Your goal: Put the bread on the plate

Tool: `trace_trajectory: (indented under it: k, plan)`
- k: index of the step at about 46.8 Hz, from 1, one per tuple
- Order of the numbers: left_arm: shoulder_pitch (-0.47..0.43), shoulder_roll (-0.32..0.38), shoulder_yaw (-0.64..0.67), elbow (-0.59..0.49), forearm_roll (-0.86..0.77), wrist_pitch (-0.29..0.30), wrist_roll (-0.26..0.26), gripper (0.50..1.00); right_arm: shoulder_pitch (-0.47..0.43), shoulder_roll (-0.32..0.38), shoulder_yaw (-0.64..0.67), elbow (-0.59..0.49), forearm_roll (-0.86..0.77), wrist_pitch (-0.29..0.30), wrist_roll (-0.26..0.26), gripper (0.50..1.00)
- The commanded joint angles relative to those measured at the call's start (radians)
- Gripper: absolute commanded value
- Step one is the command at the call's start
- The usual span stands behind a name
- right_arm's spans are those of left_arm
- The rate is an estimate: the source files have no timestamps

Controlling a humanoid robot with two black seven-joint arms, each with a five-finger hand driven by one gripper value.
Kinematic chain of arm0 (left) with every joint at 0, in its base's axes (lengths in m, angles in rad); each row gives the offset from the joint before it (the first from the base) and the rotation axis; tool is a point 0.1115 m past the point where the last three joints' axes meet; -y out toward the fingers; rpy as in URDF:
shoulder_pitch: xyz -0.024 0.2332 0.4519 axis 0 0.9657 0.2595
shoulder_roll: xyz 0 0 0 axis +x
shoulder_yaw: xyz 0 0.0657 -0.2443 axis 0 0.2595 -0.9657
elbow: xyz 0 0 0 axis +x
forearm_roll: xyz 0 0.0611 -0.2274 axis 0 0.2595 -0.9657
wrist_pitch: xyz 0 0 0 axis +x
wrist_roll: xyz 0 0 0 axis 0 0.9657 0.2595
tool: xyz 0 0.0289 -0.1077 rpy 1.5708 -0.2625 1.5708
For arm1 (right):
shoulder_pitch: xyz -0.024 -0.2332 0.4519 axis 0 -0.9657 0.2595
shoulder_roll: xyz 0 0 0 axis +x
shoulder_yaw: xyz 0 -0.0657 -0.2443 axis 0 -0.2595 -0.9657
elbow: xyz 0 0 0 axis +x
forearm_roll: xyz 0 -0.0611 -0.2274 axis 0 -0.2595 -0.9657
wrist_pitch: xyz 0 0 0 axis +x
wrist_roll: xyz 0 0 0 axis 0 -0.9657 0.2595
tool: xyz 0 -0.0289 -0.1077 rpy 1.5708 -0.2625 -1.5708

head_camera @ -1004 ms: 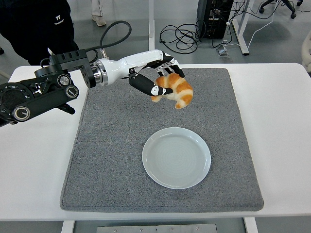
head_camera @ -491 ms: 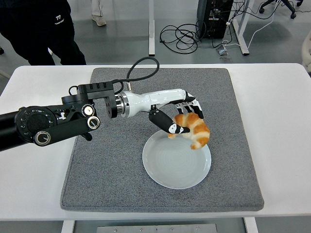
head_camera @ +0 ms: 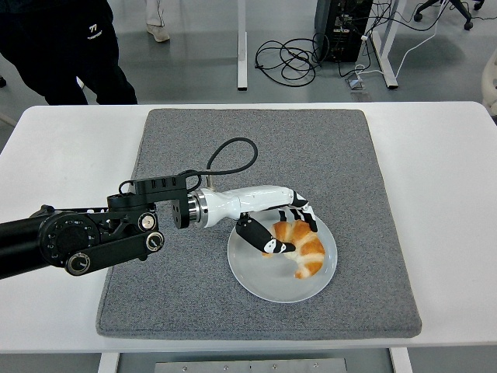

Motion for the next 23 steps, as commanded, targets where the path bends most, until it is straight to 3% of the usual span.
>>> trace_trajectory:
  k: [1,11,23]
  plan:
    - [0.01,0.0,0.0,0.0,0.013,0.013,-0.003,0.5,0.0,0.0,0.0,0.0,0.0,-0.001,0.0,1.0]
    - [0.035,0.0,0.0,0.003,0.03,0.053,-0.021,0.5,-0.001,0.0,0.0,0.0,0.0,0.0,0.0,1.0]
    - [0.069,0.002,0.0,0.014,0.049,0.056,-0.04,0.5,0.0,0.0,0.0,0.0,0.0,0.0,0.0,1.0]
